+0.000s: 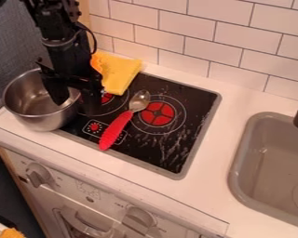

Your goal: Move the spoon to the right corner

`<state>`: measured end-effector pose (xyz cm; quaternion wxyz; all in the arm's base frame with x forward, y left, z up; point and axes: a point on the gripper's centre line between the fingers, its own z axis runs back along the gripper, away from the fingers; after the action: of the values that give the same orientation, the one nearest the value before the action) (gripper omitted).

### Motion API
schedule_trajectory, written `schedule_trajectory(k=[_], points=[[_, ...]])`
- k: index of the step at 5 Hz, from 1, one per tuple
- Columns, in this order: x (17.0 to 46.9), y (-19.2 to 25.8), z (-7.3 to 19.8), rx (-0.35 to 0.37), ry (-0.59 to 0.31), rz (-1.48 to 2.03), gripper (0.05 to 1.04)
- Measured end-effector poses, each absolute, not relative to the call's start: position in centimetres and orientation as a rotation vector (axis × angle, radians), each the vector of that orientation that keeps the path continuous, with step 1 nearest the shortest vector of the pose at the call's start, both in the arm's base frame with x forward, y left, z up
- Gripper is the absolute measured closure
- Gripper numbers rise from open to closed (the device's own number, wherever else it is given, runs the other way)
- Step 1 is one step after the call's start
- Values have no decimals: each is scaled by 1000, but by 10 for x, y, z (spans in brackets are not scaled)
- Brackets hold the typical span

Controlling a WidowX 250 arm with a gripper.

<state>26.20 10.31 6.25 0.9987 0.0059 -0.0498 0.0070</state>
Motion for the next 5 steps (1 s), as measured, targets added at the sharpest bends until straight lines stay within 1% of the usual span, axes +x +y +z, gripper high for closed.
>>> schedule_trajectory(k=[1,2,3,4,5], points=[[259,101,56,2,-75,17,82],[257,73,63,8,-93,-43,82],[265,52,61,41,-96,-103,83],[268,40,41,82,-30,-137,83],[272,49,7,100,55,-116,83]])
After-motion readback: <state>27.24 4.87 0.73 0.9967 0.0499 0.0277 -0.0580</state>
